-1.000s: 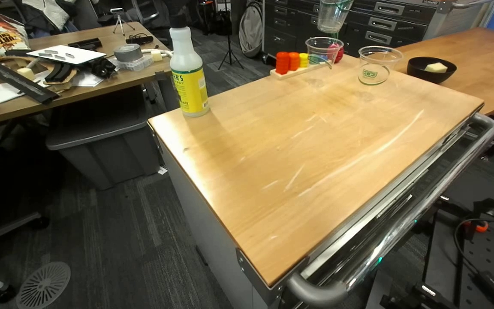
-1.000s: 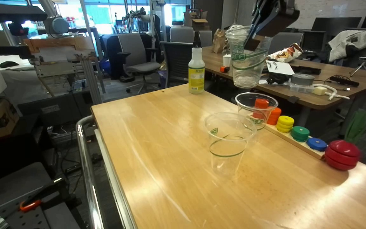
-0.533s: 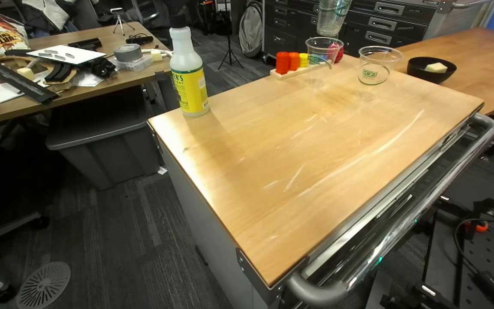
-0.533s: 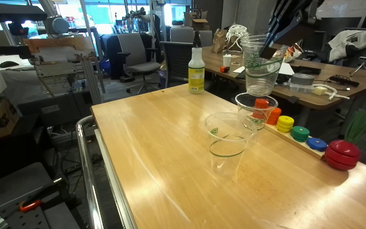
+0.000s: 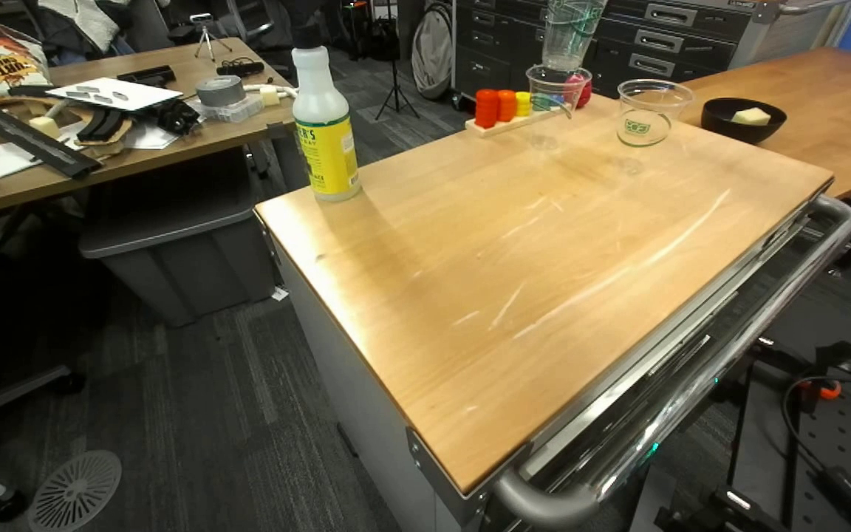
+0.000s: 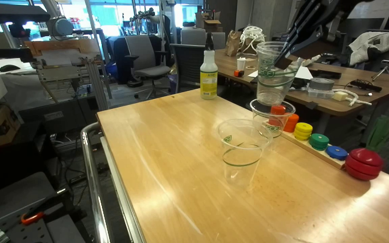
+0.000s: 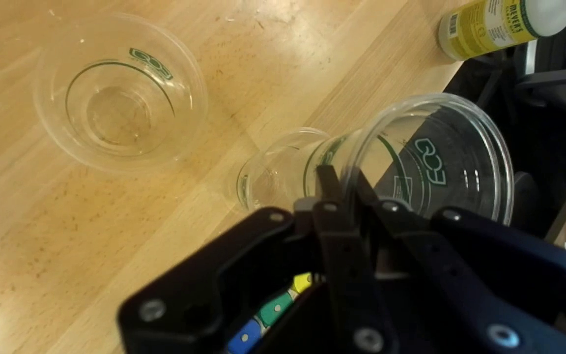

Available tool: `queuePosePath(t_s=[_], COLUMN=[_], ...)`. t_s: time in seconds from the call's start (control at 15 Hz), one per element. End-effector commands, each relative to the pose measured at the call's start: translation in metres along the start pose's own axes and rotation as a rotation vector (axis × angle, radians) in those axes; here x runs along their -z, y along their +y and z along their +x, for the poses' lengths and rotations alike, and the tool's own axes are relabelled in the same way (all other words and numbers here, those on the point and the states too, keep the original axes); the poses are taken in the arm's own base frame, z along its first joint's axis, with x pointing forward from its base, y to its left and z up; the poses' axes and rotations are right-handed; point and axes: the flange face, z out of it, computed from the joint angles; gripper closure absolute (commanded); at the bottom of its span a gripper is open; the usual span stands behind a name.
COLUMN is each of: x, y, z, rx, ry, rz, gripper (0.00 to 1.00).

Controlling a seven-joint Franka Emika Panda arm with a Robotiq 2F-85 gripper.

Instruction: Stack the clear cups together

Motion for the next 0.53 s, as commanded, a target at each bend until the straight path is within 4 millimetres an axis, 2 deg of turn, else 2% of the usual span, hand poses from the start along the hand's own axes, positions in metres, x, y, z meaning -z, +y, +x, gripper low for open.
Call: queuePosePath(t_s=[0.0, 0.47], x=[-0.007, -0.024], y=[-0.009, -0.008], z=[0.007, 0.014], rx=[0.007, -0.001], ry=[-0.023, -0.034], rz=[-0.038, -0.105], gripper=[0.98, 0.98])
